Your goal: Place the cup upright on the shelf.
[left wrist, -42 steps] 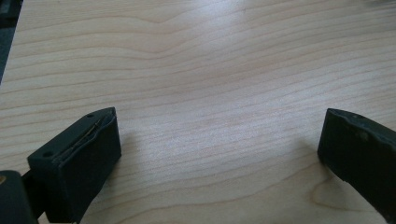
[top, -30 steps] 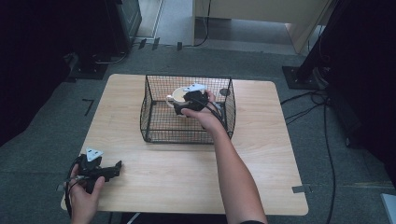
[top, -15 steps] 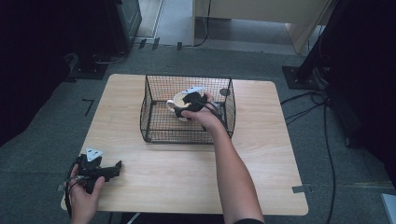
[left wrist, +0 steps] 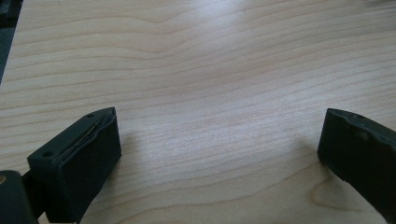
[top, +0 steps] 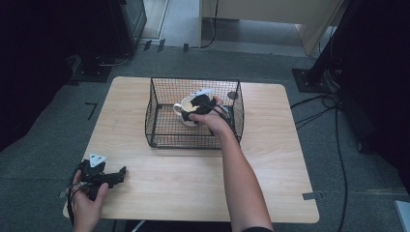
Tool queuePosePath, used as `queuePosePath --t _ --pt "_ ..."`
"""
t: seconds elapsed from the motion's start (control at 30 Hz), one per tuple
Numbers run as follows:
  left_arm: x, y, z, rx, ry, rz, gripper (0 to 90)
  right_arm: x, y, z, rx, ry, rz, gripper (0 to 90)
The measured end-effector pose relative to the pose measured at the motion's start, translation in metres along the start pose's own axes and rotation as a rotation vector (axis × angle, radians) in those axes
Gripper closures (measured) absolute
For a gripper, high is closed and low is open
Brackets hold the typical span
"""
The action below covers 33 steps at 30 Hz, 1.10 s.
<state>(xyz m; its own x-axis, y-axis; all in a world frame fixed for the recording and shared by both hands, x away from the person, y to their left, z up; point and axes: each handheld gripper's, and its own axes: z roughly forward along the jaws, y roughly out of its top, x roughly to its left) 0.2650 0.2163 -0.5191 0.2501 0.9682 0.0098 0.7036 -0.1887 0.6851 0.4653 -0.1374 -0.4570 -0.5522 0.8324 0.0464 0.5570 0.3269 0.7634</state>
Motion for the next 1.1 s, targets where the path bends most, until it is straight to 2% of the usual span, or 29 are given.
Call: queuePosePath --t 0.1,0.33,0.63,0.8,0.9,0.97,1.1 --pt "0.0 0.0 0.0 0.0 0.0 0.0 0.0 0.0 0.002 -0.002 -0.006 -0.004 0.006 0.0" --pt "0.0 0.0 0.0 0.002 0.0 0.001 0.0 -0.002 0.007 -0.014 -0.046 -0.029 0.026 0.0" --pt "0.0 0.0 0.0 0.0 0.0 0.001 0.0 0.002 0.013 -0.035 -0.071 0.001 0.048 0.0" --pt "0.0 0.0 0.0 0.0 0.0 -0.001 0.0 0.009 0.018 -0.052 -0.09 0.02 0.042 0.0" --pt "0.0 0.0 0.0 0.0 0.0 -0.001 0.0 0.014 0.02 -0.064 -0.102 0.024 0.019 0.0" --pt "0.0 0.0 0.0 0.0 0.0 -0.002 0.0 0.017 0.02 -0.074 -0.109 0.023 0.004 0.0" --pt "0.0 0.0 0.0 0.0 0.0 -0.002 0.0 0.02 0.017 -0.084 -0.119 0.024 -0.001 0.0"
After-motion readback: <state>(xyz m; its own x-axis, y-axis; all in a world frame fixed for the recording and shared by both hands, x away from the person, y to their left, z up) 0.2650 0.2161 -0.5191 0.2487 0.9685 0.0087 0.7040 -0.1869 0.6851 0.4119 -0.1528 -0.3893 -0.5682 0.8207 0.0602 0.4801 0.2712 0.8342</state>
